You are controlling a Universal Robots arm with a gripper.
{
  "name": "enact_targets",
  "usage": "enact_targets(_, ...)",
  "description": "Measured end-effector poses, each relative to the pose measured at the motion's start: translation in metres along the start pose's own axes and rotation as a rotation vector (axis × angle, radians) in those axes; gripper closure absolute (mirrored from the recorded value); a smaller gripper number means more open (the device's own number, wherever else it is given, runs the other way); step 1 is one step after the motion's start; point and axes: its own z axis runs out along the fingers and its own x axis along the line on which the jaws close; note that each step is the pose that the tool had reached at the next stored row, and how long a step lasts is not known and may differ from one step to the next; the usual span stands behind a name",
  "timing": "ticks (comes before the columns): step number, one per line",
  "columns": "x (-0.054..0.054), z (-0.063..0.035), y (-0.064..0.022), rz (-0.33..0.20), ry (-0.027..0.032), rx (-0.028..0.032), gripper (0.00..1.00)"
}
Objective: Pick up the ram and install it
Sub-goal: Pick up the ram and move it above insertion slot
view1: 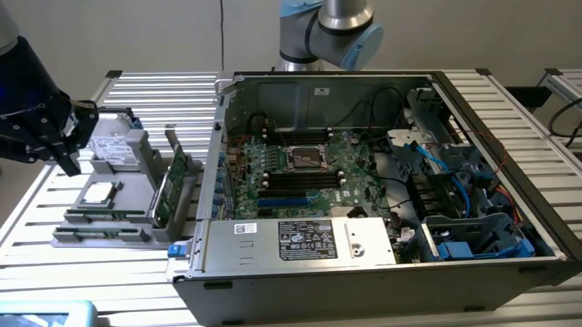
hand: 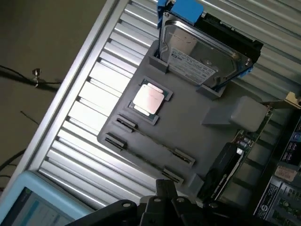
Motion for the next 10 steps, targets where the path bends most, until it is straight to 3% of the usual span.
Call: enact_targets(10, 0.0, 0.0, 0.0, -0.171, 0.0088, 0.0002, 0.89)
